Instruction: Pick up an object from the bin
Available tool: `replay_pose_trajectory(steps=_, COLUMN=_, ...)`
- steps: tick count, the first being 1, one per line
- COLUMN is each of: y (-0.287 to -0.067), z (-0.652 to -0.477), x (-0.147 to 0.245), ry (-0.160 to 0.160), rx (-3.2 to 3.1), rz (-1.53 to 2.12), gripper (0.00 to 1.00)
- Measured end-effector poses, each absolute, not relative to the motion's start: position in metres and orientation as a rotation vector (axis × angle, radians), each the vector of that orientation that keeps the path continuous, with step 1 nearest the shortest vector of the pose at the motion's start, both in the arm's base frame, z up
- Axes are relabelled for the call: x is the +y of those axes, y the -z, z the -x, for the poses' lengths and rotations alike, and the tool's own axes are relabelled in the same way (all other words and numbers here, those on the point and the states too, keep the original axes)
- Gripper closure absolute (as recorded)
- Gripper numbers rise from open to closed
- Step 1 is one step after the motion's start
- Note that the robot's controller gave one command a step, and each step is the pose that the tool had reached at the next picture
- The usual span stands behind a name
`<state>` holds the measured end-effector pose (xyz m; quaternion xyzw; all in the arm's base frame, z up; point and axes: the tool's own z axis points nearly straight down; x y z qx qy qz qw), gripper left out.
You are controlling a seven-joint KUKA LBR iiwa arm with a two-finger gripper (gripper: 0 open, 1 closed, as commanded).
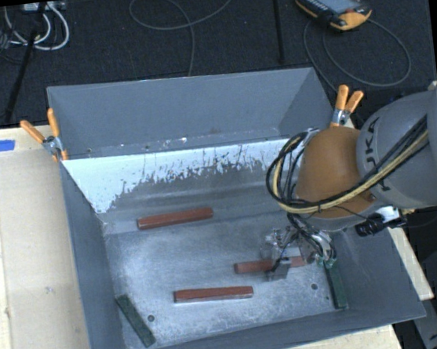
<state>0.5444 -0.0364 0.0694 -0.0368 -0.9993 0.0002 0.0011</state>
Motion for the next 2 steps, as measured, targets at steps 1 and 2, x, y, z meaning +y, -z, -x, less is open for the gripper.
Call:
replay_pose_trajectory(steps=1, y=-0.1957, z=-0.5154, x=-0.0572, ry=0.0, rx=-3.139, rz=0.124, gripper=1.0)
replay_pose_trajectory(steps=2, y=-0.1957, z=-0.5154, x=-0.0572, ry=0.0, rx=-3.139, rz=0.124, gripper=1.0)
